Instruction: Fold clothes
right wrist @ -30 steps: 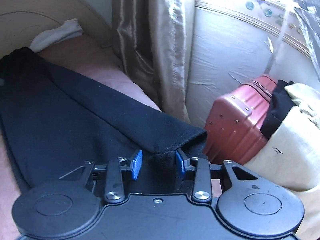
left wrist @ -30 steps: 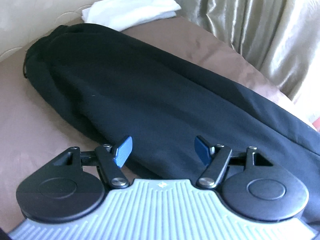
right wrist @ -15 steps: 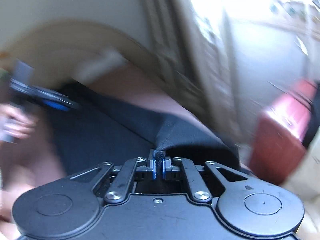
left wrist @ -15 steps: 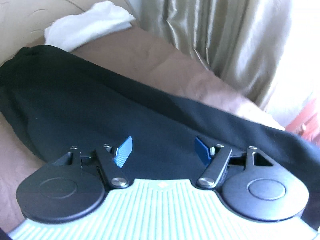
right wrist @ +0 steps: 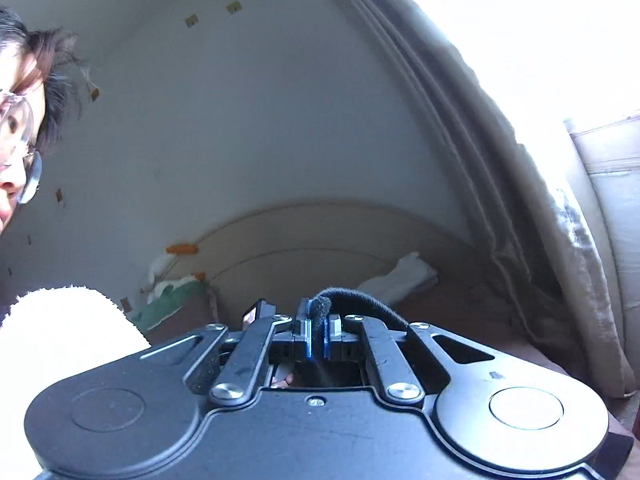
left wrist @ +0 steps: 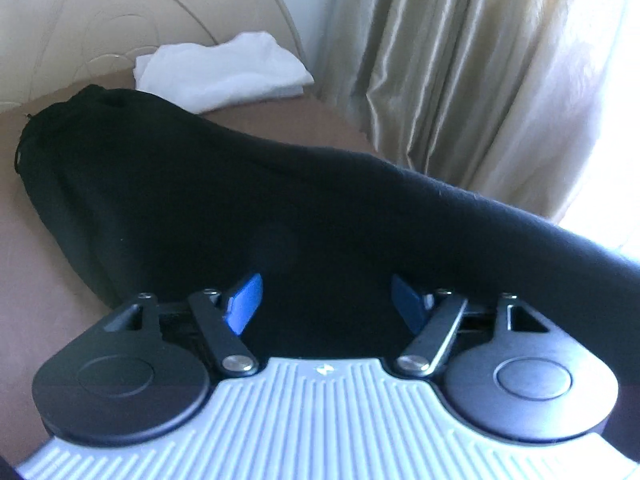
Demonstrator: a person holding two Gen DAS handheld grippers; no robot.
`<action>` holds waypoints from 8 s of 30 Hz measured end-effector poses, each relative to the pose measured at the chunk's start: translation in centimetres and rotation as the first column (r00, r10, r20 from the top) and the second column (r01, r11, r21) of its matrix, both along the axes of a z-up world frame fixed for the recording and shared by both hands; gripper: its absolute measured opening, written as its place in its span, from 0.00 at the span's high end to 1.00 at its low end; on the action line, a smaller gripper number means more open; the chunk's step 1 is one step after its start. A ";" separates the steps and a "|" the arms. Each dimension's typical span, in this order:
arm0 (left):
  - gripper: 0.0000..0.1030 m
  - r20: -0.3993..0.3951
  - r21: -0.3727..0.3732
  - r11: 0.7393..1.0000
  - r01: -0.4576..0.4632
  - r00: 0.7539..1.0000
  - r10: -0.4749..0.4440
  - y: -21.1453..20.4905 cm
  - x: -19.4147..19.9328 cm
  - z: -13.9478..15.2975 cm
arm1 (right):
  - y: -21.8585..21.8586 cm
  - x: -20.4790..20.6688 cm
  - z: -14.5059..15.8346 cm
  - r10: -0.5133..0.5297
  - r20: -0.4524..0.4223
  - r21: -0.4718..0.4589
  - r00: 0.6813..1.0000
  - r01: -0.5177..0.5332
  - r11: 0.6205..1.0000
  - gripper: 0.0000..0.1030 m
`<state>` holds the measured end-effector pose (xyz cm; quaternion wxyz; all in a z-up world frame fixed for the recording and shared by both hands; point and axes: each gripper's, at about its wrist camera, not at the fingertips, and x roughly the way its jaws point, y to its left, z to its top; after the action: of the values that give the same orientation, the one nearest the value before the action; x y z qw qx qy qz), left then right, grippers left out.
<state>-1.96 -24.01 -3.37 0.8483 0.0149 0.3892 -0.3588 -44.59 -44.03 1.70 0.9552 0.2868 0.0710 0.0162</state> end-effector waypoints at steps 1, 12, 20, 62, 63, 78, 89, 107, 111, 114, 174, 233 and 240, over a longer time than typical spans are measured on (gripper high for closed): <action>0.28 -0.005 -0.007 1.000 -0.009 1.000 0.009 0.3 0.2 0.0 | 0.1 -0.4 -0.2 -0.016 0.013 0.024 1.000 0.015 1.000 0.93; 0.24 -0.004 0.115 0.992 -0.048 0.999 0.048 -5.3 3.7 -4.5 | -6.7 6.6 -13.6 -0.420 -0.382 -0.179 0.823 0.381 0.907 0.93; 0.24 -0.024 0.213 0.977 -0.031 0.999 0.037 -11.1 6.4 -7.6 | -8.3 9.1 -16.9 -0.455 -0.482 -0.186 0.749 0.420 0.888 0.95; 0.61 0.160 0.293 0.948 -0.122 0.984 0.077 -8.7 4.7 -4.9 | -6.2 8.1 -17.3 -0.604 -0.539 -0.505 0.588 0.348 0.790 0.81; 0.58 0.140 0.272 0.953 -0.138 0.985 0.102 -6.7 4.8 -4.7 | -5.8 7.9 -16.8 -0.624 -0.543 -0.528 0.562 0.350 0.774 0.59; 0.58 -0.189 0.096 0.979 -0.178 0.963 0.193 4.3 1.1 -9.1 | 3.1 -2.6 -14.5 -0.253 -0.628 -0.234 0.736 0.132 0.963 0.50; 0.58 -0.154 0.126 0.984 -0.128 0.977 0.147 2.6 -1.8 -8.0 | 2.2 -1.8 -14.8 -0.227 -0.614 -0.178 0.755 0.148 0.973 0.49; 0.58 -0.217 0.143 0.971 -0.194 0.951 0.222 3.7 -0.3 -9.2 | -1.5 -1.1 -18.3 -0.046 -0.532 0.294 0.845 0.236 0.926 0.76; 0.58 -0.167 0.164 0.969 -0.186 0.963 0.213 5.0 0.7 -7.6 | -1.0 -0.2 -15.0 0.041 -0.343 0.342 0.938 0.084 0.936 0.95; 0.57 -0.136 0.164 0.966 -0.198 0.966 0.221 6.3 1.7 -6.4 | -1.2 -2.5 -13.1 0.128 -0.206 0.359 0.970 -0.047 0.932 0.96; 0.20 -0.067 0.343 0.939 0.032 0.998 -0.010 1.0 -6.0 -4.7 | 0.7 6.9 -12.4 -0.061 -0.423 0.173 0.904 0.147 0.974 0.88; 0.12 -0.466 -0.167 0.929 -0.332 0.856 0.222 11.9 7.5 -12.0 | 15.0 51.8 -11.6 0.237 -0.682 -0.322 0.692 -0.575 0.752 0.45; 0.19 -0.556 -0.232 0.905 -0.356 0.812 0.177 14.1 8.3 -13.0 | 14.3 54.1 -12.6 0.222 -0.694 -0.355 0.685 -0.595 0.721 0.45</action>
<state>6.33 -9.96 -16.35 0.7430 -0.2785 0.5382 -0.2842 9.46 -29.72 -10.92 0.8883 -0.0393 0.4399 0.1258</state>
